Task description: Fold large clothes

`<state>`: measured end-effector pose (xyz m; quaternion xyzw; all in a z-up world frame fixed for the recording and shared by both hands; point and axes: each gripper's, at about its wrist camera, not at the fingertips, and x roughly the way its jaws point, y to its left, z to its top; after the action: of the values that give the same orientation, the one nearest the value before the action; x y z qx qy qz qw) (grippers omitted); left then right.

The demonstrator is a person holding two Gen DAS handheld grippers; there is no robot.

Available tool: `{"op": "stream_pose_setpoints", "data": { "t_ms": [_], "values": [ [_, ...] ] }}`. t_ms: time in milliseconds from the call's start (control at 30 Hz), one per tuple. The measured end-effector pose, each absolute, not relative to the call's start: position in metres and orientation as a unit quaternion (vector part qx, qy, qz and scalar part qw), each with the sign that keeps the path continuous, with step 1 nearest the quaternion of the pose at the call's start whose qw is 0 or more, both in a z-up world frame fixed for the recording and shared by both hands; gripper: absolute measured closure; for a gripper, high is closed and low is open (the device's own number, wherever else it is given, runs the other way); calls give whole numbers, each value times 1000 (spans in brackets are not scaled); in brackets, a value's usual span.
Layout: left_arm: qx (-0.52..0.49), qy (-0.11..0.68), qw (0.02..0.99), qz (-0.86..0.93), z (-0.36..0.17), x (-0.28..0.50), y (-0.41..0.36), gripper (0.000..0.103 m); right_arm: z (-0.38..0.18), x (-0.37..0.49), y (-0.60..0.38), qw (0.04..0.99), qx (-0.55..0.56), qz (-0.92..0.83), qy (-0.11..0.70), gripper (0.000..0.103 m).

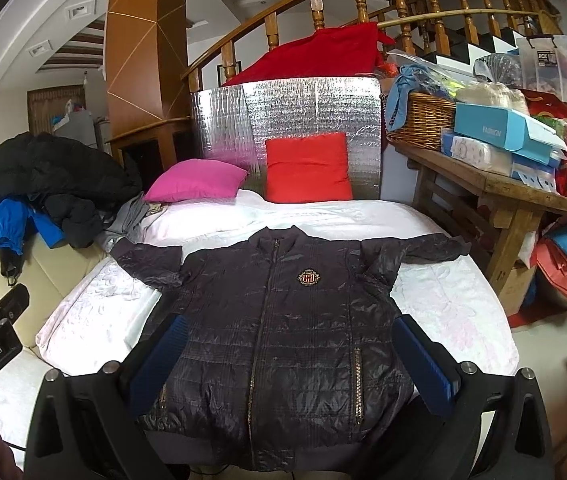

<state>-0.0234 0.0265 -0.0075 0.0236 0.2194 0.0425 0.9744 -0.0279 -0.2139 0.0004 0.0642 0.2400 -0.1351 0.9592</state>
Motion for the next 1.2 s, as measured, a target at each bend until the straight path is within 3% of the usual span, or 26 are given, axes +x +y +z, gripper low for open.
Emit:
{"op": "stream_pose_setpoints", "data": {
  "t_ms": [867,1067,1200],
  "values": [
    [36,235,970,48,-18,13,18,0,-11,3,-235,950,82,-144,264,0],
    [31,291,956,11,-36,80,5,0,-24,34,-275,942,115,-147,277,0],
    [25,355,935,13,-74,167,-12,0,-42,61,-346,931,186,-155,273,0]
  ]
}}
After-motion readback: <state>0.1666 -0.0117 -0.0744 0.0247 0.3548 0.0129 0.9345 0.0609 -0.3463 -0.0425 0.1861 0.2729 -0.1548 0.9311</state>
